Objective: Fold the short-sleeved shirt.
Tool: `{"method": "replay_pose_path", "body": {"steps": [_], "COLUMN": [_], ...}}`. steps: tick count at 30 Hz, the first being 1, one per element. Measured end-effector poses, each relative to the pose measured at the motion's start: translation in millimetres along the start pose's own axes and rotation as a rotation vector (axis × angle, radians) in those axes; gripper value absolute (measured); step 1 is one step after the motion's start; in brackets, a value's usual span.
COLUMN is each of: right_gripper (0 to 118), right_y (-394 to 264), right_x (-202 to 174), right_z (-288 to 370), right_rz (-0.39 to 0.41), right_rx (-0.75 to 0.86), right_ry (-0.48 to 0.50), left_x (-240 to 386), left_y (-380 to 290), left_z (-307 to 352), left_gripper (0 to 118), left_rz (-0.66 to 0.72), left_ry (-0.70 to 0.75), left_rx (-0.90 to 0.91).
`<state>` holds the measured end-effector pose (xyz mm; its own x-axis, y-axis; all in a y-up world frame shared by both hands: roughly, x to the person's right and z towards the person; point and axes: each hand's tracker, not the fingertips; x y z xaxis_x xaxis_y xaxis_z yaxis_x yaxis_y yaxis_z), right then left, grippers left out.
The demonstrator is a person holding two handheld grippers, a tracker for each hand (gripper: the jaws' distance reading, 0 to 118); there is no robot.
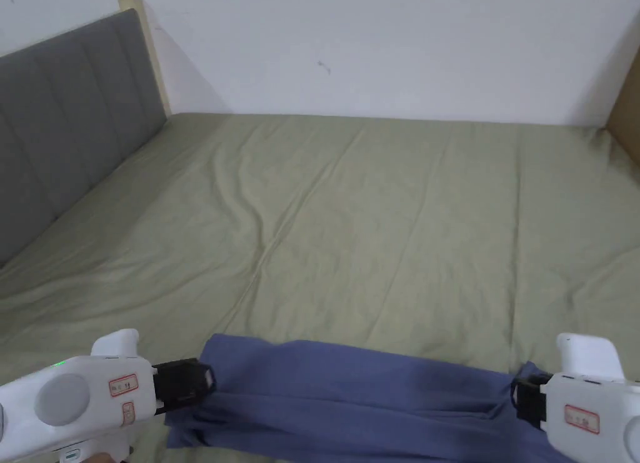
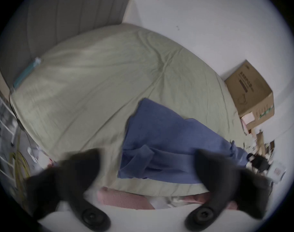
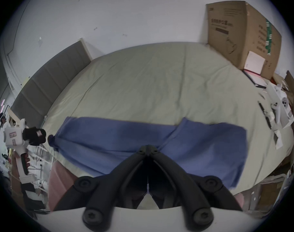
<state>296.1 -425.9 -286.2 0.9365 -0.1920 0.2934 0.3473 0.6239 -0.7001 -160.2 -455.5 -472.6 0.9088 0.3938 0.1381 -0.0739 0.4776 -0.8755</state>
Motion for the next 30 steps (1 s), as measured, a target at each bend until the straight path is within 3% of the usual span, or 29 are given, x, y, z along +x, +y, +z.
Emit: {"method": "replay_pose_path", "body": {"steps": [1, 3, 6, 8, 10, 11, 13, 14, 16, 18, 23, 30], "right_gripper": [0, 0, 0, 0, 0, 0, 0, 0, 0, 0, 0, 0], "right_y": [-2.1, -5.8, -9.1, -10.1, -10.4, -10.3, -10.2, -10.0, -9.8, -9.3, -14.0, -16.7], "right_x": [-4.2, -9.4, -19.0, -22.5, -22.9, -23.0, -22.9, -24.4, -24.6, -25.3, -15.0, 16.4], "right_z": [-2.6, -7.5, -16.1, -21.1, -25.2, -26.9, -29.0, -27.5, -29.1, -31.1, -24.0, -10.3], "right_rz": [-0.001, -0.007, 0.023, 0.038, 0.039, 0.036, 0.033, 0.031, 0.029, 0.025, -0.022, -0.100], "right_rx": [-0.018, -0.045, -0.071, -0.089, -0.102, -0.110, -0.120, -0.121, -0.128, -0.140, -0.140, -0.111], "right_ry": [0.031, 0.089, 0.065, 0.054, 0.059, 0.061, 0.061, 0.057, 0.061, 0.059, 0.065, 0.039], "left_x": [-6.5, -16.3, -24.2, -24.8, -24.3, -20.7, -17.0, -15.5, -16.6, -20.5, 20.4, 144.0], "left_y": [0.4, -5.5, -1.9, -5.3, -11.8, -13.2, -13.5, -12.5, -10.3, -5.4, 4.3, 2.3], "left_z": [-4.4, -10.4, -30.4, -44.6, -55.2, -57.3, -55.4, -48.6, -40.2, -43.5, -30.1, -2.9], "left_gripper": [111, 114, 113, 104, 101, 96, 77, 55, 14, 12, 12, 12], "left_rz": [0.032, 0.095, 0.127, 0.147, 0.176, 0.184, 0.151, 0.157, 0.152, 0.195, 0.051, -0.359], "left_ry": [-0.020, -0.044, -0.006, -0.050, -0.101, -0.037, 0.013, 0.046, -0.034, -0.079, 0.004, -0.055], "left_rx": [-0.024, 0.011, -0.060, -0.110, -0.135, -0.117, -0.092, -0.085, -0.071, -0.099, -0.052, 0.049]}}
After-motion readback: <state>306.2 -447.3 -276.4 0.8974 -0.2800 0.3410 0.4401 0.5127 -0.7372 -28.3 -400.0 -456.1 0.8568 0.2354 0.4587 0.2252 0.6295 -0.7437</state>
